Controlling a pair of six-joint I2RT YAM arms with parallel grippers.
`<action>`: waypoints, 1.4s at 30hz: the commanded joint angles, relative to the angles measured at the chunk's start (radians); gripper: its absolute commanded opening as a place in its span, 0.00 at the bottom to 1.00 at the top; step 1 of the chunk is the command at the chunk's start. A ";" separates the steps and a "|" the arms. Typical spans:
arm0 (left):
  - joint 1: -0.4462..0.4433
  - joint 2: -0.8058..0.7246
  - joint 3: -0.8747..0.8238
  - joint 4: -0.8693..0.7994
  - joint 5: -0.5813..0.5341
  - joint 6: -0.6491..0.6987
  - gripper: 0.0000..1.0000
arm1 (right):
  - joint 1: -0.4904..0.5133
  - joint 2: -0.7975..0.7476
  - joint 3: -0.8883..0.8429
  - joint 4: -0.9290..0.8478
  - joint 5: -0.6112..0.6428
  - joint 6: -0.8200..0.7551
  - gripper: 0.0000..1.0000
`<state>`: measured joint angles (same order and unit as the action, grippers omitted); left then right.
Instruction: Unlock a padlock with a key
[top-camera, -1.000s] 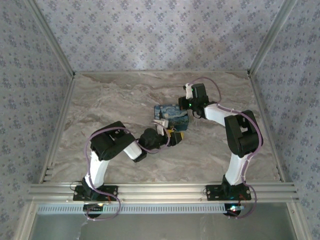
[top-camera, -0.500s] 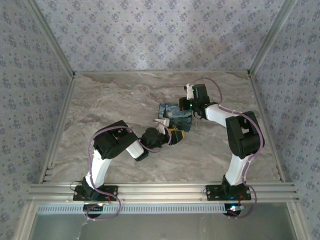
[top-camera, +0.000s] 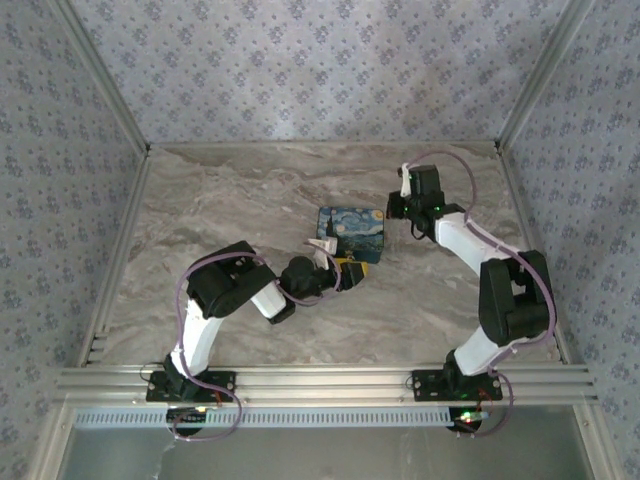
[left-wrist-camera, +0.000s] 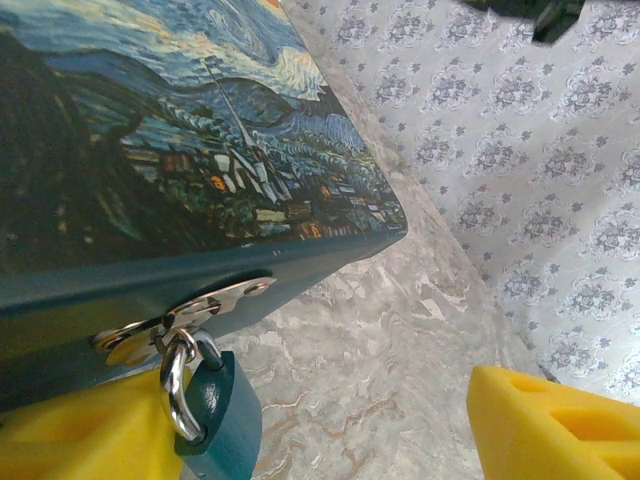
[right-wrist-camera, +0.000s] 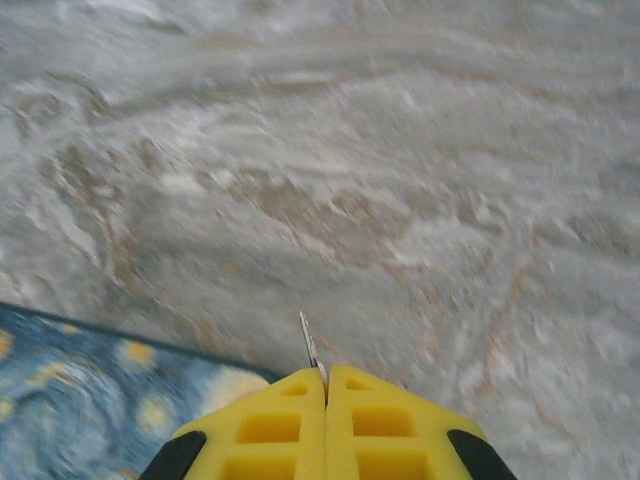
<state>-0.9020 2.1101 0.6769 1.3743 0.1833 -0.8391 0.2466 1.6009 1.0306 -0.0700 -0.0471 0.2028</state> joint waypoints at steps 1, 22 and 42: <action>0.007 0.027 -0.031 -0.112 0.032 -0.017 0.72 | 0.010 -0.016 -0.072 -0.063 0.039 0.047 0.00; 0.033 0.037 -0.051 -0.103 0.058 -0.061 0.72 | 0.132 0.013 -0.121 -0.009 0.028 0.056 0.00; 0.122 -0.064 -0.121 -0.251 0.185 -0.037 0.71 | 0.137 0.030 -0.116 0.006 0.016 0.061 0.00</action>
<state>-0.7925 2.0373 0.5907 1.3350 0.3328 -0.8810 0.3759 1.6169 0.9104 -0.0715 -0.0223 0.2543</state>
